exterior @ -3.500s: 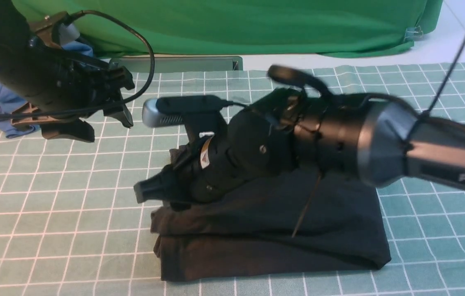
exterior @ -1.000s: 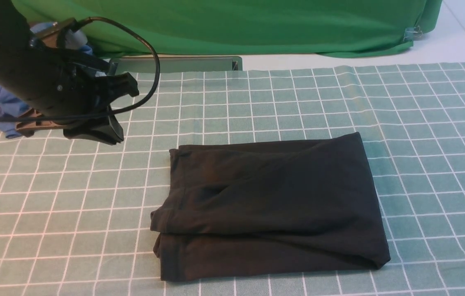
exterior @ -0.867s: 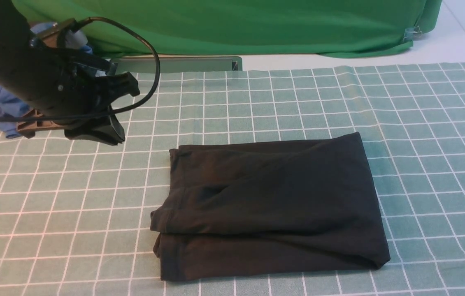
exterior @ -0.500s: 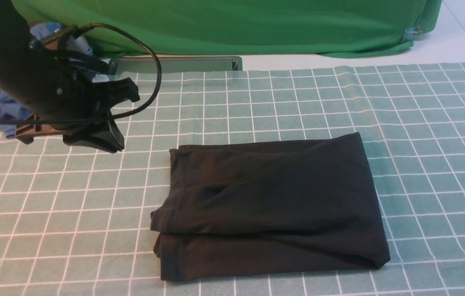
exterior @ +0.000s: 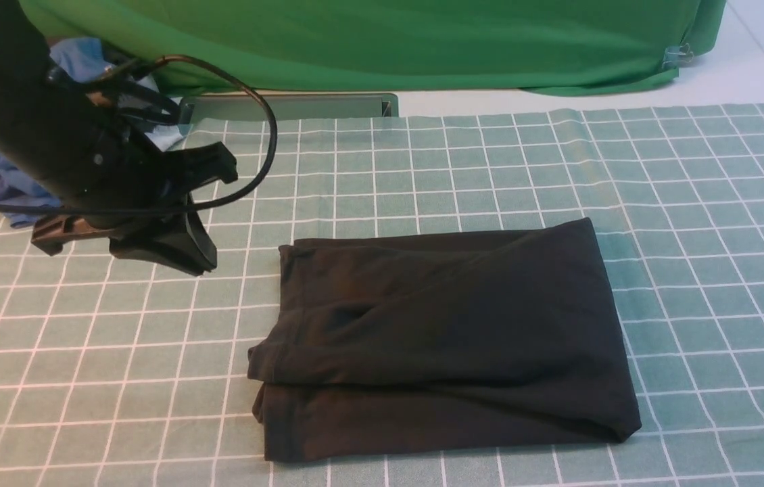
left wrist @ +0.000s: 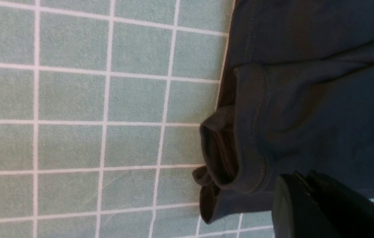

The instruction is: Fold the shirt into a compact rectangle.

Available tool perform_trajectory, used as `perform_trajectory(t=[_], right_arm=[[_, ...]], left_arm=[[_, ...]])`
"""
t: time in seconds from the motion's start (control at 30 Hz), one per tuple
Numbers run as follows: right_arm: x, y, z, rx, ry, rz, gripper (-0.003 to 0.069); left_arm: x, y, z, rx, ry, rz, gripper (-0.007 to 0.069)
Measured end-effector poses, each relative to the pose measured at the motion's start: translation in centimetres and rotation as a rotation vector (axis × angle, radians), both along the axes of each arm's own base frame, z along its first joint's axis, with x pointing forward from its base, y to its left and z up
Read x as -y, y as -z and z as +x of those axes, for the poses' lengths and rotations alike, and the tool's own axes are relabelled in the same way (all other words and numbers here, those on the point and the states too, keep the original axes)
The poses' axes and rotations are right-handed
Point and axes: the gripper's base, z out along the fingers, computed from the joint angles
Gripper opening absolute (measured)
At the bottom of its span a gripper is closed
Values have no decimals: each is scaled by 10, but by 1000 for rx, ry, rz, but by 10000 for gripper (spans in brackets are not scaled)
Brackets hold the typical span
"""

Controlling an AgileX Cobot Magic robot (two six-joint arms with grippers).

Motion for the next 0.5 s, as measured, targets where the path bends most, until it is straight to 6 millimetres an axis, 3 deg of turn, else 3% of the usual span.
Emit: perform_trajectory(t=[0.27, 0.37, 0.5], right_arm=[[0, 0, 0, -4, 2, 7, 156], [0, 0, 0, -4, 2, 8, 164], [0, 0, 0, -5, 2, 8, 175]], left_arm=[[0, -12, -12, 15, 57, -2, 16], [-1, -23, -19, 53, 68, -4, 16], [1, -52, -46, 187, 115, -9, 16]])
